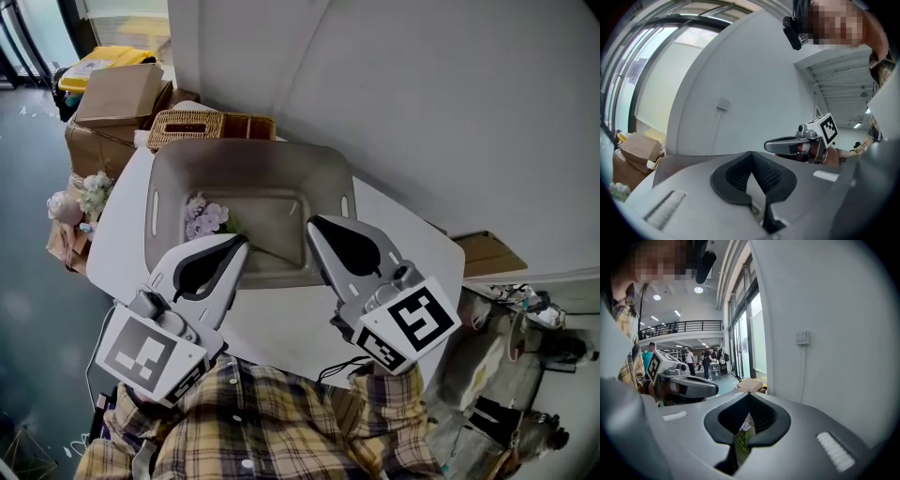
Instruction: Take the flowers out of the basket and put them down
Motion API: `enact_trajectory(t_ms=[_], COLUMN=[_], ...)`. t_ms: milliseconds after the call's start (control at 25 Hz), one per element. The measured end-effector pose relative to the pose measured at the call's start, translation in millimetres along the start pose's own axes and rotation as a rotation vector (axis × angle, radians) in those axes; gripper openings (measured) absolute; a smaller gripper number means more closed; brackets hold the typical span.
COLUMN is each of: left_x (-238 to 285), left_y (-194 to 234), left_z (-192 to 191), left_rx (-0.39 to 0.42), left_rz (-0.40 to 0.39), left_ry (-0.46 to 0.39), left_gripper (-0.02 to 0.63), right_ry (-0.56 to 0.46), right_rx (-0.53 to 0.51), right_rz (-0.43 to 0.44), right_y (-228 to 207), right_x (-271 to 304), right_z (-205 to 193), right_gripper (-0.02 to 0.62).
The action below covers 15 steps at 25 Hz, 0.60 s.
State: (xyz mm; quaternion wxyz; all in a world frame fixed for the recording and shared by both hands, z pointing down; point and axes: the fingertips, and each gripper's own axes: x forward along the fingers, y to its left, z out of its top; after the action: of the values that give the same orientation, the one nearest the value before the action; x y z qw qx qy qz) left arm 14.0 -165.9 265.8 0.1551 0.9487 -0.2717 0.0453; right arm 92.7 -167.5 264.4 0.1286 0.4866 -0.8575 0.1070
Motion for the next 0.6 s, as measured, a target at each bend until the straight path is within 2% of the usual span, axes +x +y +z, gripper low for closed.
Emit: enact_trajectory(t_ms=[600], left_x=[-17.0], left_y=[17.1], left_z=[-6.6], left_rx=[-0.020], left_rz=[0.015], left_ry=[-0.015], left_gripper=[0.012], right_ry=[0.144], right_rx=[0.010], right_rz=[0.124], right_y=[8.7], right_x=[50.7], right_z=[-16.3], right_gripper=[0.009])
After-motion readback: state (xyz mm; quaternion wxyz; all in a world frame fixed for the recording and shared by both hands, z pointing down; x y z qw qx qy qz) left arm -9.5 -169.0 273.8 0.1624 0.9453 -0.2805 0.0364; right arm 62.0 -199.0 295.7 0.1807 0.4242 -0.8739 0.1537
